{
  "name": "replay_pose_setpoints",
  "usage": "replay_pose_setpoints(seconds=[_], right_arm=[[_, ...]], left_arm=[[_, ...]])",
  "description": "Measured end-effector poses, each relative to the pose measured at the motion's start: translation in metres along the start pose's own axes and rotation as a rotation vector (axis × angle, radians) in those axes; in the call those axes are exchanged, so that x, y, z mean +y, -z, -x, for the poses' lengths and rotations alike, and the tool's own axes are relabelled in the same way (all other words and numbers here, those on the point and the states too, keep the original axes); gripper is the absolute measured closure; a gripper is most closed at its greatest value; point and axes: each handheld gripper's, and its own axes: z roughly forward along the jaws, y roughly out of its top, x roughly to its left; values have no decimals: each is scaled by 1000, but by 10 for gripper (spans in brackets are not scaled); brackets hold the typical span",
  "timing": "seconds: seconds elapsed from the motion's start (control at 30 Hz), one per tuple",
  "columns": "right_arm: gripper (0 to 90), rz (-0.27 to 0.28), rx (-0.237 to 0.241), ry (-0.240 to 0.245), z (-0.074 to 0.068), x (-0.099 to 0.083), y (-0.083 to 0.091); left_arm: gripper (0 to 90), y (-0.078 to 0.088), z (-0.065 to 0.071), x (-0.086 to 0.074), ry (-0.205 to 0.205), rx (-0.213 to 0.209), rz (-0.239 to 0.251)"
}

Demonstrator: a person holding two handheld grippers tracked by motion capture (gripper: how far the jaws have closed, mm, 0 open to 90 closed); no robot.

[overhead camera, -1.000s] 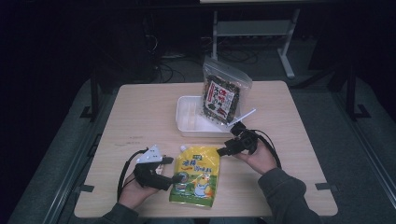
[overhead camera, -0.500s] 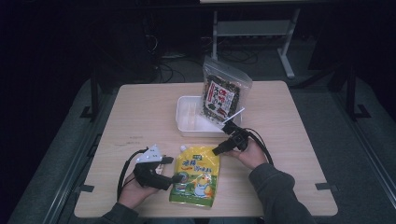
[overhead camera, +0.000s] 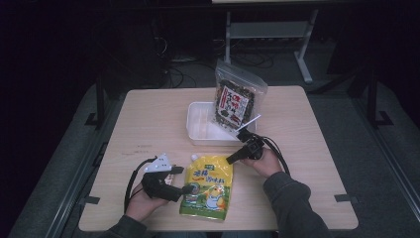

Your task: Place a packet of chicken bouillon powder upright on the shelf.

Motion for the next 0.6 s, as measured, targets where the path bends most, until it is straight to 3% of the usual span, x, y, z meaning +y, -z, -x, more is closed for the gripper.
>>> replay_pose_setpoints(seconds=[0.13, 0.6], right_arm=[[888, 9, 15, 16, -3, 0, 3], [896, 46, 20, 48, -15, -3, 21]], left_arm=[[204, 1, 0, 0, 1, 3, 0], [204, 0, -1, -1, 8, 1, -2]])
